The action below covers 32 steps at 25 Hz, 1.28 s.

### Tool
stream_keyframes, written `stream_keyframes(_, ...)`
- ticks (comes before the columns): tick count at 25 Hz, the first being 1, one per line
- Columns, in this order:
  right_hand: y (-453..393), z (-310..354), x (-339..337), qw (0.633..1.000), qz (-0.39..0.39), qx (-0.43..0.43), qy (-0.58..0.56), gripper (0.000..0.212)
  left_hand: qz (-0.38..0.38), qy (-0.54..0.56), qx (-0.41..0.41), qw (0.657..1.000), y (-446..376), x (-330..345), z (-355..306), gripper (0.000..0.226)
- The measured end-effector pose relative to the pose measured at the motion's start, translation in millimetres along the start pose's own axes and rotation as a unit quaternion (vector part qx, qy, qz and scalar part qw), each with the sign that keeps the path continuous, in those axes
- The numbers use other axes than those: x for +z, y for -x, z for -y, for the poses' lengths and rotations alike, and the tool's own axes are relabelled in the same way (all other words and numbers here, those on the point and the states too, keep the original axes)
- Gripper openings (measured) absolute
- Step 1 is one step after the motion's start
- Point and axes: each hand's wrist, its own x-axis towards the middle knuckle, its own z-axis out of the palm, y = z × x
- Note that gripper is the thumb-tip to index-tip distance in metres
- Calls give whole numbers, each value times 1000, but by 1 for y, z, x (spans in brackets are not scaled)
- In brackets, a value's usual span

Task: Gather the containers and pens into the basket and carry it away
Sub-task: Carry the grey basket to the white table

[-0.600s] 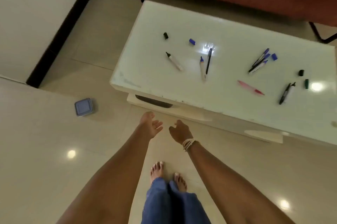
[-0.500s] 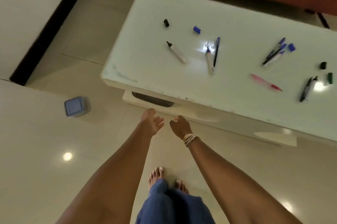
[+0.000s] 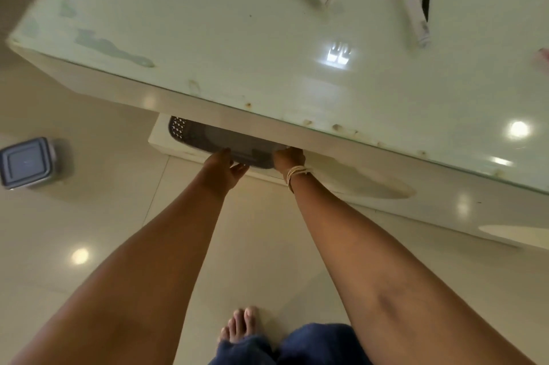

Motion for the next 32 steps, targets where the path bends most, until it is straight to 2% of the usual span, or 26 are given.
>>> stream_keyframes(2,30,-10,-6,998,-30,6,-49,47,53,-59,2,997,28,-11,7,44)
stream_keyframes(3,51,-21,-9,998,-34,6,-53,48,65,-70,-27,995,46,-16,13,44)
stream_keyframes(5,98,-44,-17,998,-20,24,-53,44,33,-83,-72,993,85,-34,34,31)
stream_keyframes(7,144,-60,-23,997,-10,50,-53,41,17,-17,-107,994,128,-48,52,19)
stream_keyframes(9,196,-68,-33,997,4,63,-37,43,-11,39,-138,990,174,-66,67,24)
stream_keyframes(13,290,-87,-47,997,25,77,7,47,-67,54,-166,982,270,-100,90,37)
stream_keyframes(17,373,-100,-64,996,26,79,22,41,-87,46,-188,977,352,-122,102,31)
stream_keyframes(20,423,-107,-70,996,26,85,25,44,-102,62,-198,973,397,-143,110,47)
stream_keyframes(23,465,-109,-72,995,17,99,10,47,-89,72,-194,974,445,-159,107,51)
stream_keyframes(27,517,-97,-80,997,1,74,0,41,-80,72,-187,977,499,-177,96,48)
stream_keyframes(32,563,-68,-90,998,-28,52,-34,41,-41,60,-202,977,529,-190,61,42)
